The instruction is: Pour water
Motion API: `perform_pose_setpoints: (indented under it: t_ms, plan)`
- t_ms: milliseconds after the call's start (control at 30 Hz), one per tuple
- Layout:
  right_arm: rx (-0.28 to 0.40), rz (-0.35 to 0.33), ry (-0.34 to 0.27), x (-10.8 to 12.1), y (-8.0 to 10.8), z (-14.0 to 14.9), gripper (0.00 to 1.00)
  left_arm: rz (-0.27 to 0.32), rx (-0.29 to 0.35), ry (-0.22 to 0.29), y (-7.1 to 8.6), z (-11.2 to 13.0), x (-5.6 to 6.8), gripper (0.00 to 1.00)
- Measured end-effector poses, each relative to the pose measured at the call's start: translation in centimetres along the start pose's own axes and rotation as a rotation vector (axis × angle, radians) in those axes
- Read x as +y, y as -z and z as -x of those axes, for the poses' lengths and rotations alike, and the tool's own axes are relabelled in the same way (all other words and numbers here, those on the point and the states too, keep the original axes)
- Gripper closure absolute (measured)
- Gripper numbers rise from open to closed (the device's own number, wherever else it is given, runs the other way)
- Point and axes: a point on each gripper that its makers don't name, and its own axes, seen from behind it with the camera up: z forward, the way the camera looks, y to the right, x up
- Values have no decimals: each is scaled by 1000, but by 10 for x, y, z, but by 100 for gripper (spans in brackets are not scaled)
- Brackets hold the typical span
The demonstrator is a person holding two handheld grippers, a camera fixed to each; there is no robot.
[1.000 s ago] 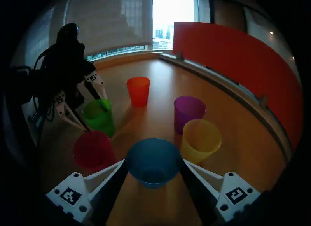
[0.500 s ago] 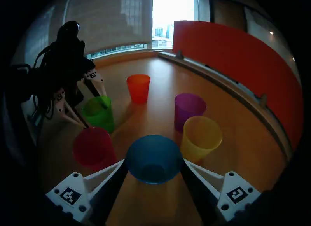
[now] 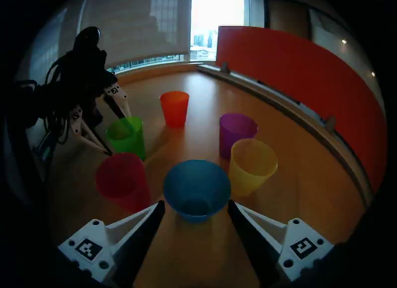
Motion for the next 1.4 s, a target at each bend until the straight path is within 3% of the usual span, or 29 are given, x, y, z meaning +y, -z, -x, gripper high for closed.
perform_pose_setpoints:
  t_ms: [267,767,1067,1400]
  plan:
    - [1,23,-14,-3,14,8,2,-30,6,12,14,7,-1,11]
    - [10,83,-34,-11,50,24,2,-127,20,48,53,20,-11,11]
    - [28,129,-61,-16,68,31,2,-172,48,74,66,19,-7,11]
    - [85,206,-113,-17,83,26,2,-245,149,120,86,0,-12,11]
